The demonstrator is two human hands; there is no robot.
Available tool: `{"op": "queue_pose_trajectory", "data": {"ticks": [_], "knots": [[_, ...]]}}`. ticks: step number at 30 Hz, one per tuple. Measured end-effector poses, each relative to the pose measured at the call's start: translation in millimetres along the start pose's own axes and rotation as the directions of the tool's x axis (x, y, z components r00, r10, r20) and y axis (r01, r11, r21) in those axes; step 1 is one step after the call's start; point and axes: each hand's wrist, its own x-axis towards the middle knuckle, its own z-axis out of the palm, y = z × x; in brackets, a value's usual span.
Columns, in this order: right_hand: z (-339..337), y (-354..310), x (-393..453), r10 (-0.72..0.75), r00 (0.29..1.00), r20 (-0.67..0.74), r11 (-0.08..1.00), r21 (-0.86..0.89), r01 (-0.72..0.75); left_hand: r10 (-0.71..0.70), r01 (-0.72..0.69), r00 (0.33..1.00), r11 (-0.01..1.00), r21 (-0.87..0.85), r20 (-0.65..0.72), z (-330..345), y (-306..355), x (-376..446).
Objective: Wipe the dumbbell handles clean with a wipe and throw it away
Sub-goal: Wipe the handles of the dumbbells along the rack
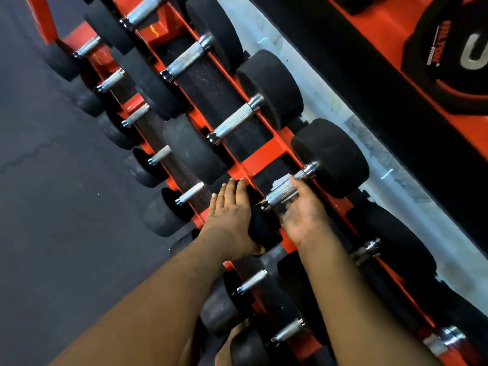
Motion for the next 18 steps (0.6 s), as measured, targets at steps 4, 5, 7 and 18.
{"op": "queue_pose_trajectory", "data": {"ticks": [4, 5, 7, 18], "knots": [[-14.3, 24.4, -3.9, 0.021, 0.999, 0.026, 0.981, -0.193, -0.015, -0.005, 0.005, 1.0, 1.0, -0.001, 0.014, 0.1, -0.7, 0.3], [-16.3, 25.6, -7.4, 0.011, 0.999, 0.043, 0.975, -0.224, -0.001, -0.006, 0.006, 1.0, 1.0, -0.002, 0.013, 0.0, -0.7, -0.1], [-15.8, 22.6, -5.4, 0.011, 0.999, 0.041, 0.975, -0.224, -0.001, -0.006, 0.006, 1.0, 1.0, -0.005, 0.012, -0.2, 0.0, 0.0], [-22.3, 21.3, -14.2, -0.033, 0.997, -0.069, 0.988, -0.155, 0.022, 0.005, -0.005, 1.0, 1.0, -0.005, -0.009, 1.1, -1.2, 1.2]]}}
